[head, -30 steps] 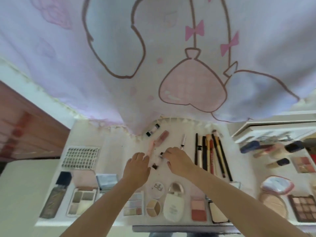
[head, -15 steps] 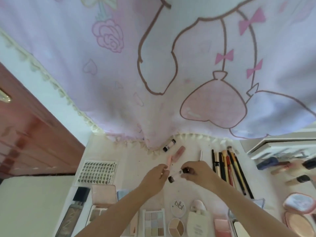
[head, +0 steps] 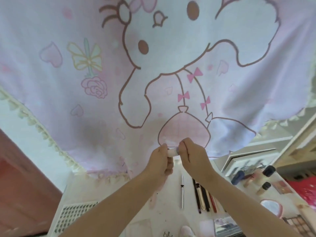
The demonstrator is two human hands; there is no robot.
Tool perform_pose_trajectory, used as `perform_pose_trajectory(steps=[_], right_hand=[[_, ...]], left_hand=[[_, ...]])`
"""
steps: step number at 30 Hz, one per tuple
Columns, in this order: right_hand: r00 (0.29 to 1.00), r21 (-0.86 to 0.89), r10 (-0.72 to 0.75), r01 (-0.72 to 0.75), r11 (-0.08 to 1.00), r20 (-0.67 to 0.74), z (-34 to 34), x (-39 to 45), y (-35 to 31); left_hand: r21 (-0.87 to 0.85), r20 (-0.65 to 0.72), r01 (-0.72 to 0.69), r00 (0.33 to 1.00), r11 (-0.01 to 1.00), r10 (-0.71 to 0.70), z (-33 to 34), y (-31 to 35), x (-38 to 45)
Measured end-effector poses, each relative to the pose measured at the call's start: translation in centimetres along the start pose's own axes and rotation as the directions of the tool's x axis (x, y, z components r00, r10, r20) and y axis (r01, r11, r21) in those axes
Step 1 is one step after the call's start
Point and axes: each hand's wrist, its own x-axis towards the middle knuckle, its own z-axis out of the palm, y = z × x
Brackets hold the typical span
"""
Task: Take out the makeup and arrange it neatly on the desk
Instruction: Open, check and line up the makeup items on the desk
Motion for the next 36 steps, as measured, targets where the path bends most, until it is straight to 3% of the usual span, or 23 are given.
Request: perform_pose_trajectory(steps=[2, 4, 5, 7, 9, 11, 14, 15, 17, 20, 23, 25, 30, 33, 36], right_hand=[[0.965, -0.196, -0.26, 0.26, 0.946, 0.022, -1.2, 0.1, 0.1], [0.894, -0.215, -0.429, 0.447, 0.868, 0.128, -2.0, 0.0, 0.8], [0.881, -0.174, -0.433, 0.464, 0.868, 0.191, -2.3, 0.1, 1.0], [0.921, -0.015, -0.262, 0.278, 0.96, 0.289, -2.7, 0.4, 1.5], [0.915, 0.151, 0.014, -0.081, 0.985, 0.402, -3.1, 0.9, 1.6], [0.868, 0.259, 0.224, -0.363, 0.895, 0.442, -3.2, 1.5, 1.4], [0.737, 0.344, 0.395, -0.629, 0.697, 0.548, -3.6, 2.3, 1.1], [0.725, 0.354, 0.381, -0.639, 0.683, 0.575, -3.7, 2.4, 0.9], [0.764, 0.376, 0.287, -0.562, 0.737, 0.578, -4.0, 2.6, 0.4], [0.829, 0.399, 0.195, -0.441, 0.804, 0.524, -4.7, 3.4, 0.0], [0.775, 0.439, 0.218, -0.538, 0.72, 0.593, -5.5, 4.5, -0.7], [0.738, 0.363, 0.264, -0.568, 0.738, 0.621, -5.8, 5.3, -1.2], [0.878, 0.404, 0.219, -0.401, 0.822, 0.426, -5.6, 6.4, -1.6], [0.897, 0.525, 0.16, -0.378, 0.763, 0.413, -5.6, 6.7, -1.4], [0.808, 0.511, 0.198, -0.518, 0.686, 0.554, -6.0, 7.1, -2.1]], left_hand=[[-0.031, 0.119, 0.174, 0.978, 0.984, -0.169, -0.1, 0.7, -0.6], [0.006, 0.164, 0.262, 0.952, 0.965, -0.26, -0.3, 1.4, -1.0], [0.028, 0.161, 0.243, 0.956, 0.97, -0.245, -0.6, 1.8, -1.1], [0.033, 0.15, 0.144, 0.978, 0.989, -0.147, -1.2, 2.5, -1.1], [0.092, 0.195, 0.038, 0.979, 0.995, -0.056, -1.8, 3.3, -1.4], [0.218, 0.229, -0.089, 0.973, 0.972, 0.038, -2.4, 3.6, -1.6], [0.404, 0.183, -0.281, 0.957, 0.871, 0.224, -2.7, 3.9, -1.7], [0.472, 0.175, -0.329, 0.944, 0.818, 0.279, -2.9, 3.9, -1.7], [0.574, 0.191, -0.393, 0.917, 0.718, 0.349, -3.4, 4.2, -1.7], [0.6, 0.236, -0.437, 0.897, 0.67, 0.373, -4.0, 4.9, -1.9], [0.702, 0.251, -0.51, 0.831, 0.498, 0.497, -4.1, 6.2, -2.0], [0.768, 0.292, -0.539, 0.775, 0.346, 0.56, -4.0, 7.1, -2.3], [0.82, 0.352, -0.558, 0.664, 0.124, 0.66, -3.7, 8.8, -2.7], [0.825, 0.3, -0.55, 0.624, 0.133, 0.722, -3.6, 9.4, -2.8], [0.792, 0.272, -0.591, 0.566, 0.153, 0.778, -3.5, 9.7, -3.4]])
